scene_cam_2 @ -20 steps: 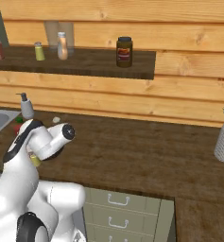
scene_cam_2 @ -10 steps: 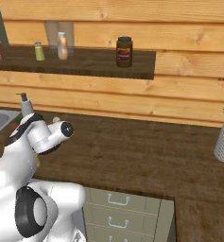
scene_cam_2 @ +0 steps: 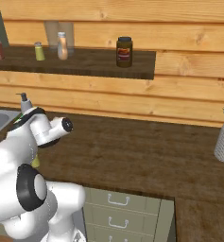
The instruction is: Put the shaker and condiment bottle from the counter next to their counterparts in the cabinet.
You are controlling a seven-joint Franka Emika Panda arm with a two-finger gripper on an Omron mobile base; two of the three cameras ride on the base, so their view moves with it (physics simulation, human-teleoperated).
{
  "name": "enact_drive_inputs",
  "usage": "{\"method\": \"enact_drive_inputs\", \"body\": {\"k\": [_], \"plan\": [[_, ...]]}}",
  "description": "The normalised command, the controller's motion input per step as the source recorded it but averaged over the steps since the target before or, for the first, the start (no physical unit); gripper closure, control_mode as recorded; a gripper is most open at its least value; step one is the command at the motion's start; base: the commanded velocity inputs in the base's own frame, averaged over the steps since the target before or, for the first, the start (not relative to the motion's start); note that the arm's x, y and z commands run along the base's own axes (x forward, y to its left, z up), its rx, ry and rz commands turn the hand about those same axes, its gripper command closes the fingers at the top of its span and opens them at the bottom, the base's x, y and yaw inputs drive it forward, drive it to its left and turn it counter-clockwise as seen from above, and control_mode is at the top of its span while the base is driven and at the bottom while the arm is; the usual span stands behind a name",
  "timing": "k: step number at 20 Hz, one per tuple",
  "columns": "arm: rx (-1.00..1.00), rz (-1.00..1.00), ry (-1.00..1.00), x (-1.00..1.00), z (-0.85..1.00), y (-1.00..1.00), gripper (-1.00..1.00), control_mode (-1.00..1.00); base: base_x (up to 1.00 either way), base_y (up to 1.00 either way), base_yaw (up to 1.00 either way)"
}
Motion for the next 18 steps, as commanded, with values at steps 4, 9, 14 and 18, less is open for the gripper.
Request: {"method": "enact_drive_inputs", "body": {"k": [4,9,14,18], "plan": [[0.0,0.06,0.0,0.01,0.0,0.11,-1.0,-1.0,0.0,0.0,0.0],[0.0,0.07,0.0,0.11,0.01,0.27,-1.0,-1.0,0.0,0.0,0.0],[0.0,0.04,0.0,0.04,0.0,0.34,-1.0,-1.0,0.0,0.0,0.0],[0.0,0.02,0.0,0.0,0.0,0.53,-1.0,-1.0,0.0,0.0,0.0]]}}
